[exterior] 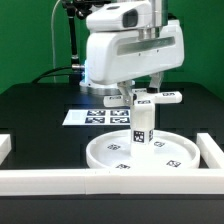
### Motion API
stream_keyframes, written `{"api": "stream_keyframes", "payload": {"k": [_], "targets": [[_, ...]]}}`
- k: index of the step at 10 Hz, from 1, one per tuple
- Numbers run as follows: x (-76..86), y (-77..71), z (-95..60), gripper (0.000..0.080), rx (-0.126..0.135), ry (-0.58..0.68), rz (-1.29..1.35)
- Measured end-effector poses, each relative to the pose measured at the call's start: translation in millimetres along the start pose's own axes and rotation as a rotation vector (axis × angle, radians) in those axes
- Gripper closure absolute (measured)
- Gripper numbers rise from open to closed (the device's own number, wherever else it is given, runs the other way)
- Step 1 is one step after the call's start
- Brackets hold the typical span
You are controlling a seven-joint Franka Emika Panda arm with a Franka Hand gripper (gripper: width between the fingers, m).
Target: Assemble round table
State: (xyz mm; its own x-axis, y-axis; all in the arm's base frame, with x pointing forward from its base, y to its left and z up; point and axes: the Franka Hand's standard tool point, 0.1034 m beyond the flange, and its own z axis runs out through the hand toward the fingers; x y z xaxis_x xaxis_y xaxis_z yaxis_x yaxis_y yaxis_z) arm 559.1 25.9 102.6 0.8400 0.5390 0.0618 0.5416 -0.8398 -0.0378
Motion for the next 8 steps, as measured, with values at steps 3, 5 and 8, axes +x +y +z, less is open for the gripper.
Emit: {"api": "stream_keyframes", "payload": {"k": [3,5,8], "targets": [[3.5,-6.2,1.0,0.0353,-0.01,0.041,0.393],[4.6,-7.1,0.8,0.0351,-0.007,0.043,0.513],[4.6,-7.5,1.1,0.0351,-0.004,0.043,0.665]]}}
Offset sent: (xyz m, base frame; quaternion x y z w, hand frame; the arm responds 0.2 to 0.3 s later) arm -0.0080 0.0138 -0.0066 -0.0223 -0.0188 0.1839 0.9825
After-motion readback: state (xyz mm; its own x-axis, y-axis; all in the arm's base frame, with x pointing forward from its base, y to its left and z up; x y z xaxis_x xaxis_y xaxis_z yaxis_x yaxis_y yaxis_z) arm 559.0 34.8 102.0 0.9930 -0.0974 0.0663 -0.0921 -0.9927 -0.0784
